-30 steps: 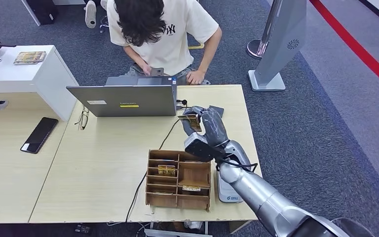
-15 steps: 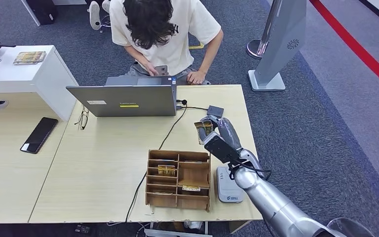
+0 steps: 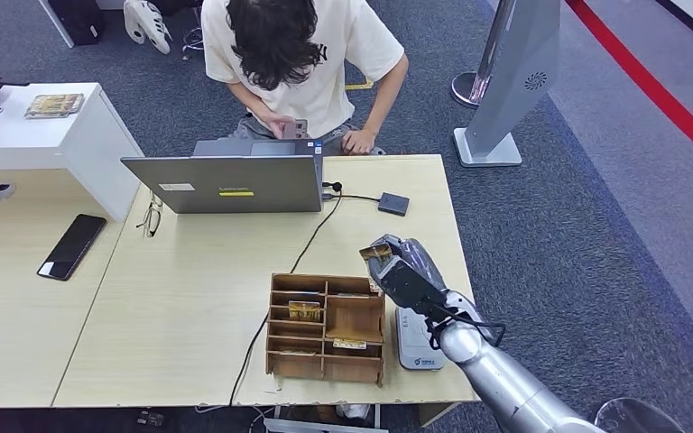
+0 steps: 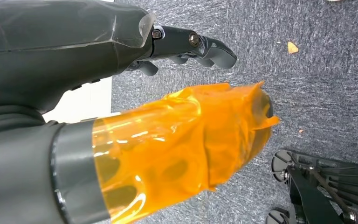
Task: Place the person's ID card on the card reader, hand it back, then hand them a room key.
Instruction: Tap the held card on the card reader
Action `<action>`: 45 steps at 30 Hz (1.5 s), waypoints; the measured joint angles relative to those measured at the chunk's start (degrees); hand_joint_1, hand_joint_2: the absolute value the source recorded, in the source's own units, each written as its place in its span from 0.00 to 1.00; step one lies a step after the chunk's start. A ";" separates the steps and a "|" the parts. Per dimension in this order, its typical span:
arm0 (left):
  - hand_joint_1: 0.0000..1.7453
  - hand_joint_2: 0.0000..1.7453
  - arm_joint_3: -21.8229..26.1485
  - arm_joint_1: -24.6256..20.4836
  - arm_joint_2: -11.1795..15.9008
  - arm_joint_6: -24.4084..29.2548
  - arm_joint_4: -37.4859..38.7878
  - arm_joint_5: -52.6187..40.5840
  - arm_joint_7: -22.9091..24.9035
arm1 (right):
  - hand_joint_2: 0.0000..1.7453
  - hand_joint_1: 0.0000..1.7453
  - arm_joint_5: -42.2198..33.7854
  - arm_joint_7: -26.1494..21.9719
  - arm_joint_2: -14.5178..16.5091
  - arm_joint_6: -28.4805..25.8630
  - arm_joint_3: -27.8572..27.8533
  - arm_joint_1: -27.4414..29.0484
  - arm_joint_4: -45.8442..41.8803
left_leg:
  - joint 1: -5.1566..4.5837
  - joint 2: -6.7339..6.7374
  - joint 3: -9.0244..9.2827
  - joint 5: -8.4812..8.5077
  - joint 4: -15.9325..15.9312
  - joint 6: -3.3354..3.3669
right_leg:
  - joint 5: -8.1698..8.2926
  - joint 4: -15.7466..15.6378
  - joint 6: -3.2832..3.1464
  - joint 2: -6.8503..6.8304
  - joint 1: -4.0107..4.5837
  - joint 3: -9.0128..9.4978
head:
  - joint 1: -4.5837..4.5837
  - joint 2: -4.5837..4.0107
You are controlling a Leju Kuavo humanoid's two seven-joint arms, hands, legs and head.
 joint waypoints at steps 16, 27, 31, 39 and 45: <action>0.00 0.00 0.54 0.05 -0.39 -0.01 0.00 0.54 0.00 | 1.00 0.97 -1.01 0.70 -0.66 0.60 -0.32 0.30 -0.43 | -0.01 0.01 0.00 0.00 0.00 0.00 | 0.00 0.00 0.00 0.00 0.00 0.01 | 0.00 0.00; 0.00 0.00 0.90 0.13 -0.62 0.40 0.00 0.78 -0.03 | 1.00 0.99 -3.95 -1.62 -0.68 -1.16 -3.29 0.71 -2.73 | 0.00 0.00 0.00 0.00 0.00 0.00 | 0.00 0.00 0.00 0.00 0.00 0.00 | 0.00 0.00; 0.00 0.00 1.10 0.17 -0.67 0.51 0.00 0.86 -0.10 | 1.00 0.98 -4.55 -1.92 -0.70 -1.43 -4.43 0.77 -3.58 | 0.00 0.01 0.00 -0.01 0.00 -0.01 | 0.00 0.00 0.00 0.00 0.00 -0.01 | 0.00 0.00; 0.00 0.00 1.63 0.28 -0.68 0.55 0.00 1.15 -0.20 | 1.00 0.99 -4.35 -1.44 -1.64 -1.46 -5.64 0.82 -3.87 | -0.01 0.00 0.00 -0.01 0.00 -0.01 | 0.00 0.00 0.00 0.00 0.00 0.00 | 0.00 0.00; 0.00 0.00 1.76 0.34 -0.68 0.51 0.00 1.33 -0.20 | 1.00 0.99 -4.07 -0.09 -3.04 -1.57 -6.04 0.92 -3.67 | -0.01 0.00 -0.01 -0.01 0.00 -0.01 | 0.00 -0.01 0.00 0.00 0.00 0.00 | 0.00 0.00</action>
